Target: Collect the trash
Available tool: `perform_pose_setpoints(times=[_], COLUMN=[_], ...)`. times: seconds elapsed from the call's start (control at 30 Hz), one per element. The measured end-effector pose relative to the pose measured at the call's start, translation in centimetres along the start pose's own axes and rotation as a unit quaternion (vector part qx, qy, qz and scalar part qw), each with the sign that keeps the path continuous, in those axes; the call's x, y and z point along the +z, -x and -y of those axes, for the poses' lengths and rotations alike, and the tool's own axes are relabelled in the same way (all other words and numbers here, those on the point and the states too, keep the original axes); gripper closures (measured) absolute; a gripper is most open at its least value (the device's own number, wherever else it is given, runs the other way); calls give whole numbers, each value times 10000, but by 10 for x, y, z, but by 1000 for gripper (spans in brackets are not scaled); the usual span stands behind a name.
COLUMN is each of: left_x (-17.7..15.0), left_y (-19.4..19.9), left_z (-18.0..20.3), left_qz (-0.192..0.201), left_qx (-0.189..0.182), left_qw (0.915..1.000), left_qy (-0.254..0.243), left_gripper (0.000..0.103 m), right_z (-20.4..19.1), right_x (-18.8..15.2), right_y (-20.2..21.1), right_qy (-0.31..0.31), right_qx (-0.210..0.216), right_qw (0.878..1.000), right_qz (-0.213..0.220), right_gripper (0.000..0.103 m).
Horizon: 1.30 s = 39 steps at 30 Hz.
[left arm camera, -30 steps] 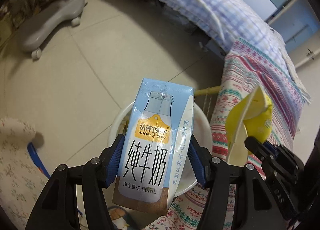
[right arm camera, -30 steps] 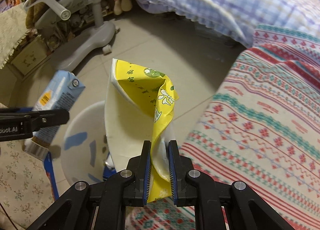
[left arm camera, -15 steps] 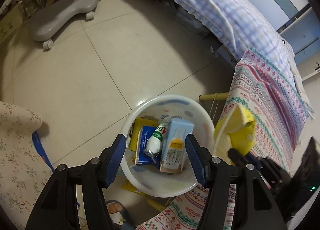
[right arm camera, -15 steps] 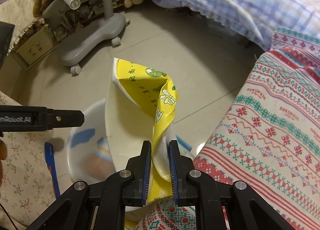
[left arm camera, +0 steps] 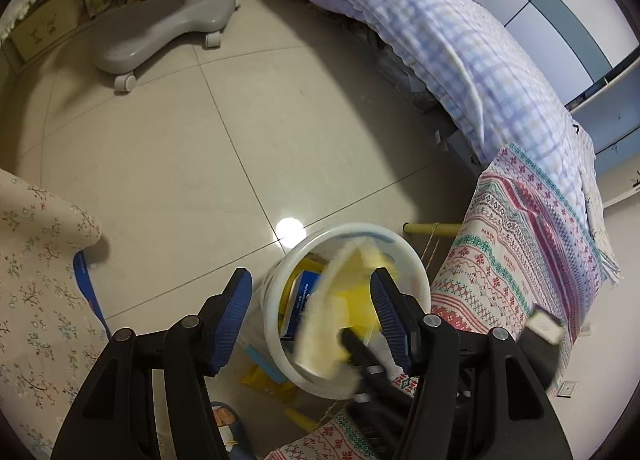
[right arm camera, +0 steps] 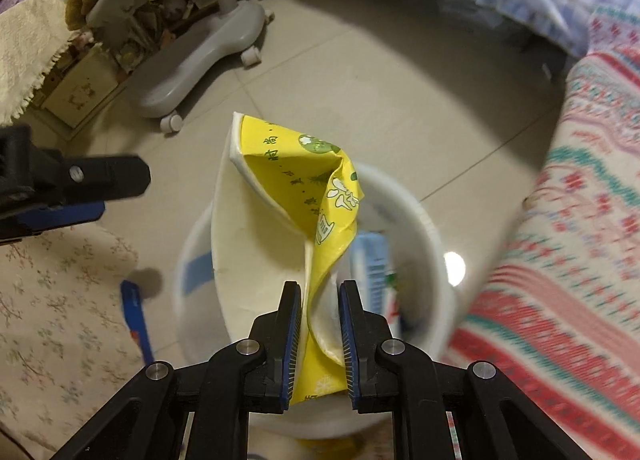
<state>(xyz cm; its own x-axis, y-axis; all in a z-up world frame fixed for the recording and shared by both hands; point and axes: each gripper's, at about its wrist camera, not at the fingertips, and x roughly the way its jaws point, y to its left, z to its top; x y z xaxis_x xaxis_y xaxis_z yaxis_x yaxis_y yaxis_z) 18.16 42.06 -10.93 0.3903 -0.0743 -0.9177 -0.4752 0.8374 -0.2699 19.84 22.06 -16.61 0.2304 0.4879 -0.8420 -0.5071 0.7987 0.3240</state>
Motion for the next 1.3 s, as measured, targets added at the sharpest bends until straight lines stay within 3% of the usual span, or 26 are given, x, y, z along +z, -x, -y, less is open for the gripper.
perform_pose_setpoints(times=[0.07, 0.1, 0.17, 0.43, 0.57, 0.67, 0.77, 0.83, 1.03, 1.17, 1.3], left_x=[-1, -2, -4, -26, -50, -73, -98, -122, -198, -231, -252], left_y=[1, 2, 4, 33, 63, 84, 103, 117, 133, 144, 163], left_z=[0, 2, 4, 21, 30, 40, 54, 65, 71, 86, 110], left_qz=[-16, -7, 11, 192, 362, 485, 696, 922, 1263, 1496, 1906], left_qx=[-22, -17, -13, -33, -11, -65, 266, 477, 610, 644, 716], left_qw=[10000, 10000, 9999, 9993, 9985, 9981, 9952, 9907, 9846, 9788, 9654], left_qy=[-26, -56, -106, -322, -400, -383, -629, -877, -1045, -1240, -1627], left_gripper=[39, 39, 39, 39, 38, 29, 28, 27, 22, 22, 20], right_z=[-12, -16, -24, -6, 3, 4, 4, 5, 13, 16, 21], right_x=[2, 1, -1, -5, -8, -16, -31, -45, -95, -121, -151], right_y=[-11, -16, -28, -10, 19, 45, 76, 100, 169, 203, 232], right_qy=[-1, 44, 180, 76, 97, 184, 327, 411, 340, 231, 218], right_qx=[16, 41, 17, -81, -72, -28, -36, -8, 220, 318, 151], right_qw=[10000, 9999, 9993, 9997, 9998, 9998, 9995, 9991, 9979, 9965, 9943], right_qz=[-85, -153, -320, -227, -127, -119, -31, 65, 509, 742, 1031], right_gripper=[78, 67, 56, 56, 56, 54, 50, 47, 35, 29, 23])
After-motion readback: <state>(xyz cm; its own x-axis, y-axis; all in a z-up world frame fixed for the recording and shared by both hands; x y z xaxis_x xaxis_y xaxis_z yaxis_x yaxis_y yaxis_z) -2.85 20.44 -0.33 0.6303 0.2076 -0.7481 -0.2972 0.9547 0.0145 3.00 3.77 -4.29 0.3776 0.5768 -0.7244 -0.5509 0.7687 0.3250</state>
